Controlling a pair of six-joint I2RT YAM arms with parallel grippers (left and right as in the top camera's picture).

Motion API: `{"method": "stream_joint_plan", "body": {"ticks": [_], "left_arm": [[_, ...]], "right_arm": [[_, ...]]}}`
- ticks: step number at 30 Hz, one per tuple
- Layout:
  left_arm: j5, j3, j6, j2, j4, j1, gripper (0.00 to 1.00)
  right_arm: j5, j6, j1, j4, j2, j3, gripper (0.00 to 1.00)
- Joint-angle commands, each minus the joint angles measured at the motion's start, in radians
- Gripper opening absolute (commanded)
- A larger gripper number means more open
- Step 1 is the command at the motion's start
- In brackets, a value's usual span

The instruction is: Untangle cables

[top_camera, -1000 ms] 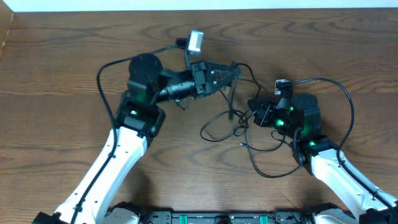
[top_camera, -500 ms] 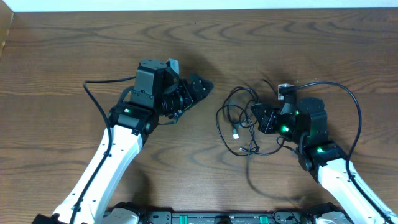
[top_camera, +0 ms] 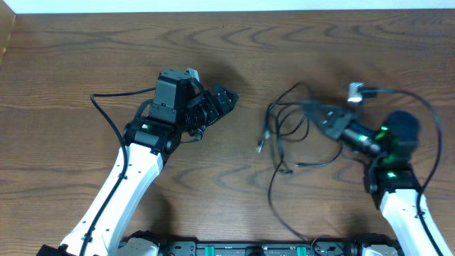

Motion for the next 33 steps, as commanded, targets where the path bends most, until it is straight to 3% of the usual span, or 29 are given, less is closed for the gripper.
{"method": "stream_joint_plan", "body": {"ticks": [1,3,7,10,13,20,28,33], "left_arm": [[0.087,0.013,0.002,-0.014,0.012,0.004,0.92],[0.155,0.013,0.007,-0.014,0.035,-0.003,0.92],[0.282,0.013,0.154,-0.014,0.143,-0.052,0.92],[0.273,0.013,0.297,-0.014,0.187,-0.111,0.92],[0.174,0.013,0.381,-0.013,0.180,-0.178,0.92],[-0.145,0.013,0.380,-0.010,0.160,-0.311,0.92],[-0.401,0.013,0.314,0.091,0.180,-0.374,0.91],[-0.607,0.013,0.305,0.177,0.204,-0.373,0.82]], "right_arm": [[-0.097,0.199,-0.055,0.128,-0.013,0.008,0.01],[-0.035,0.199,-0.051,0.161,-0.013,0.008,0.01],[0.047,0.200,-0.014,0.116,-0.012,0.008,0.01],[0.049,0.200,0.017,0.110,-0.012,0.008,0.01],[0.048,0.200,0.029,0.110,-0.012,0.008,0.01],[0.004,0.278,0.028,0.140,-0.012,0.008,0.01],[-0.158,0.414,0.028,0.366,-0.013,0.008,0.01],[-0.192,0.424,0.026,0.433,-0.013,0.008,0.02]]}}
